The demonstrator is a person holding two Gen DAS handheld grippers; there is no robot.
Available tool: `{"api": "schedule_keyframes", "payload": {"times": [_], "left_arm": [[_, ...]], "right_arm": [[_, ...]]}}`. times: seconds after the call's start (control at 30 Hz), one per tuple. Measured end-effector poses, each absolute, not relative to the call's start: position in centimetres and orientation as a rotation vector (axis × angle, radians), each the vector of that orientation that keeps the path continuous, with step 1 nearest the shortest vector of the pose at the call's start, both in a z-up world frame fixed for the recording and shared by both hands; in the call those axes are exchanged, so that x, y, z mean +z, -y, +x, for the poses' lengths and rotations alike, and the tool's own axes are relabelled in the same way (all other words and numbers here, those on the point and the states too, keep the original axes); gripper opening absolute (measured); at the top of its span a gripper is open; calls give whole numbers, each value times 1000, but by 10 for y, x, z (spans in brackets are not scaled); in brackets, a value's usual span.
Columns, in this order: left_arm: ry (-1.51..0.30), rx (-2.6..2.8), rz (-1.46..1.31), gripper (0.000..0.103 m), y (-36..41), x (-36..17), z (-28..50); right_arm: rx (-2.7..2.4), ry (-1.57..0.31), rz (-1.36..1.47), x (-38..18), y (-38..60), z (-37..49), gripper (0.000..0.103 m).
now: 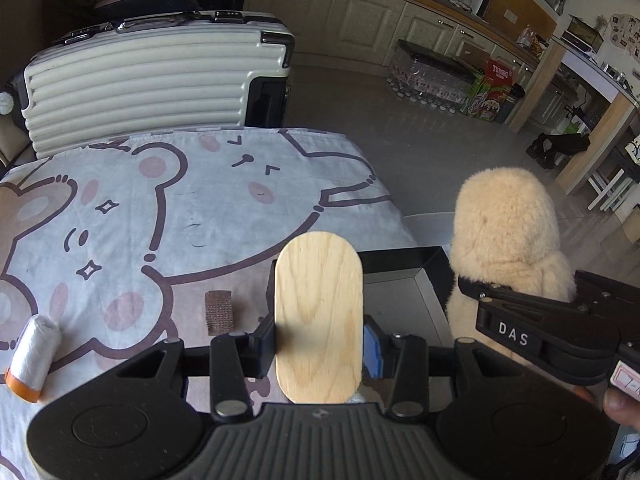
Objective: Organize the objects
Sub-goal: 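Move the board in the left tool over the black box while the right tool brings the bunny above it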
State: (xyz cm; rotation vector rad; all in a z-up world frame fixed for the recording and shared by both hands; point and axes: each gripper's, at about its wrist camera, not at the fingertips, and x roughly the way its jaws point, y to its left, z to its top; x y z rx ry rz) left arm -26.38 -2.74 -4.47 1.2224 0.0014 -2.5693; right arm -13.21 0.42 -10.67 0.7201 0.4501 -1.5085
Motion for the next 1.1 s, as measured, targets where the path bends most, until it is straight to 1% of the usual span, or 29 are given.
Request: {"api": "schedule_keyframes", "payload": {"times": [0.2, 0.37, 0.6, 0.73, 0.9, 1.1], "left_arm": [[-83, -2589, 1229, 44, 35, -53, -277], [-131, -2605, 1234, 44, 40, -60, -286], [-151, -2609, 1244, 44, 46, -64, -292], [-173, -2601, 1240, 44, 52, -64, -292], [-185, -2599, 1242, 44, 53, -65, -291], [-232, -2619, 1250, 44, 48, -71, -295]], "right_arm": [[-1536, -474, 603, -118, 9, -120, 50], [-1542, -558, 495, -131, 19, -103, 49], [-1515, -594, 468, -155, 29, -92, 50], [-1450, -657, 445, -170, 31, -78, 50], [-1361, -706, 514, -179, 32, -75, 50], [-1242, -647, 831, -178, 36, -100, 50]]}}
